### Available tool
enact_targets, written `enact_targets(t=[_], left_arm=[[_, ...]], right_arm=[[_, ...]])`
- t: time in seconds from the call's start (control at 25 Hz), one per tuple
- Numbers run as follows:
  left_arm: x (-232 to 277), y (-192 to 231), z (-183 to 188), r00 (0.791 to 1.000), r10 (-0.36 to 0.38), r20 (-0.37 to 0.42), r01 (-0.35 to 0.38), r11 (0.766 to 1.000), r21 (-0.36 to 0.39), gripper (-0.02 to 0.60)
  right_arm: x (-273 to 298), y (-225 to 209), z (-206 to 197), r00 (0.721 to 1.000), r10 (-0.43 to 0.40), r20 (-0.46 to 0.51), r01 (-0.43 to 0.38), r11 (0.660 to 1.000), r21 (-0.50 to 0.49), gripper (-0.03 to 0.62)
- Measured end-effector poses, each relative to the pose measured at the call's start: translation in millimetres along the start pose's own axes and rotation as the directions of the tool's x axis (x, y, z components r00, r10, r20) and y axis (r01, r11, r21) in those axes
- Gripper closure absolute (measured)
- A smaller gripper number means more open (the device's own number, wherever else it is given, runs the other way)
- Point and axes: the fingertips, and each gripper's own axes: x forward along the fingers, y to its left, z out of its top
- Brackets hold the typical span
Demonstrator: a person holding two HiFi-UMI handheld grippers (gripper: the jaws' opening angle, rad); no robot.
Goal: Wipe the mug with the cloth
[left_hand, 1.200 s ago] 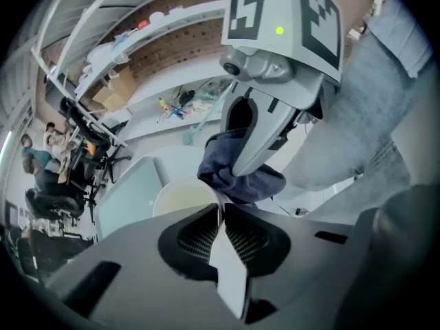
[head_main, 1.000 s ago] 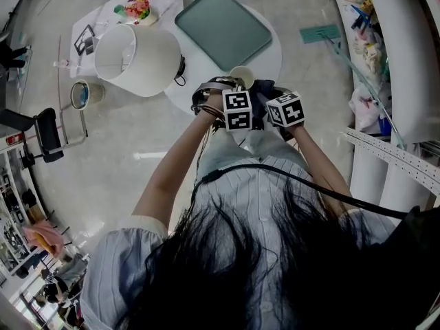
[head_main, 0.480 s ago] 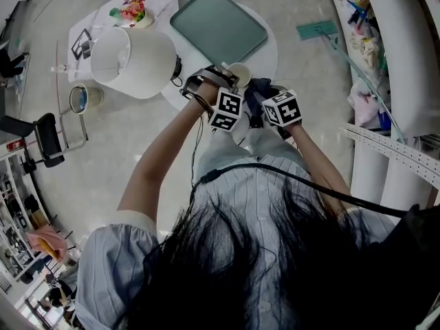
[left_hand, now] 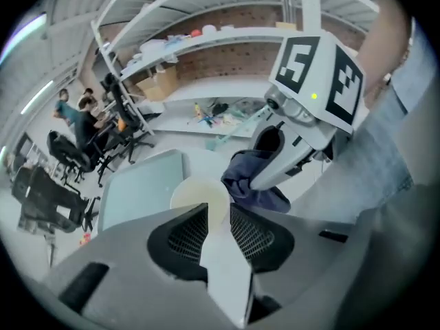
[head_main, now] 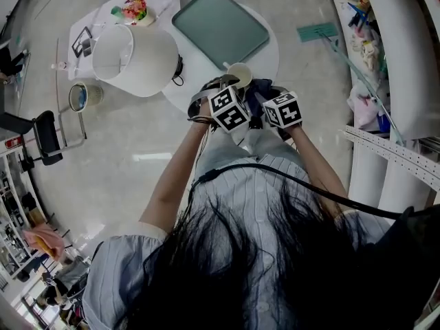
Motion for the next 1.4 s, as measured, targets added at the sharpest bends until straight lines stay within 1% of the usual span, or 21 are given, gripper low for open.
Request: enact_targets(t=[0.04, 0.08, 0.16, 0.32, 0.44, 0.52, 0.68, 0.76, 0.84, 0.88, 0.96, 1.04, 1.12, 1.2, 1.32, 1.4], left_arm=[[1.3, -0.5, 1.4, 1.0, 0.017, 0.001, -0.017, 0.999, -0.041, 0.497], [4.0, -1.9, 1.6, 1.0, 0.03, -0.007, -0.03, 0.998, -0.063, 0.496], [12.1, -6.4, 0.3, 0.998, 0.045, -0.033, -0.047, 0.997, -0.06, 0.497], [23.8, -4.6, -1.1, 0.994, 0.091, -0.067, -0.09, 0.996, 0.022, 0.499], [28.9, -6.7, -4.7, 0.992, 0.085, -0.093, -0.079, 0.995, 0.066, 0.502], [29.1, -6.9, -5.0, 0.991, 0.088, -0.099, -0.077, 0.99, 0.117, 0.522], [28.6, -9.3, -5.1, 0.991, 0.081, -0.104, -0.052, 0.965, 0.258, 0.531], [28.0, -11.0, -6.8, 0.992, 0.07, -0.11, -0.033, 0.951, 0.308, 0.531], [26.7, -11.6, -9.4, 0.992, 0.055, -0.116, -0.009, 0.931, 0.365, 0.531], [25.8, -11.4, -11.0, 0.992, 0.049, -0.12, 0.003, 0.916, 0.402, 0.531], [23.9, -11.2, -14.6, 0.991, 0.039, -0.129, 0.028, 0.877, 0.481, 0.531], [22.0, -11.3, -18.5, 0.99, 0.029, -0.139, 0.054, 0.828, 0.558, 0.531], [20.7, -10.8, -21.8, 0.989, 0.027, -0.147, 0.073, 0.771, 0.632, 0.531], [19.8, -8.6, -24.5, 0.988, 0.038, -0.151, 0.081, 0.702, 0.707, 0.531], [18.7, -3.5, -29.2, 0.987, 0.055, -0.15, 0.092, 0.574, 0.814, 0.531], [18.1, 0.0, -31.6, 0.988, 0.058, -0.146, 0.099, 0.493, 0.864, 0.531]], right_arm=[[-0.1, 0.5, 0.1, 1.0, 0.0, 0.001, 0.0, 1.0, -0.001, 0.508], [-0.3, 0.6, 0.3, 1.0, 0.0, 0.001, 0.0, 1.0, -0.002, 0.508], [-1.2, 0.6, 0.7, 1.0, 0.001, 0.001, -0.001, 1.0, -0.006, 0.508], [-1.5, 0.8, 2.5, 1.0, 0.005, -0.001, -0.005, 1.0, -0.018, 0.508], [-1.4, 1.8, 1.9, 1.0, 0.01, -0.003, -0.01, 1.0, -0.024, 0.508], [-1.8, 3.0, 2.9, 1.0, 0.016, -0.003, -0.016, 1.0, -0.026, 0.508], [-1.4, 3.4, 5.3, 1.0, 0.023, -0.006, -0.024, 0.999, -0.041, 0.508], [-1.0, 2.5, 5.3, 1.0, 0.026, -0.011, -0.026, 0.998, -0.048, 0.508], [-0.5, 0.6, 5.9, 0.999, 0.028, -0.019, -0.029, 0.998, -0.056, 0.508], [-0.2, -0.6, 6.5, 0.999, 0.028, -0.023, -0.03, 0.998, -0.062, 0.508], [0.2, -2.6, 7.6, 0.999, 0.029, -0.031, -0.032, 0.997, -0.074, 0.508], [0.4, -3.2, 8.2, 0.999, 0.032, -0.04, -0.035, 0.996, -0.087, 0.508], [0.5, -3.5, 9.3, 0.998, 0.034, -0.046, -0.039, 0.994, -0.103, 0.508], [1.1, -4.1, 10.9, 0.998, 0.035, -0.053, -0.041, 0.992, -0.119, 0.508], [2.4, -5.8, 14.1, 0.998, 0.032, -0.063, -0.041, 0.988, -0.146, 0.508], [3.2, -7.2, 16.5, 0.997, 0.028, -0.067, -0.038, 0.987, -0.158, 0.508]])
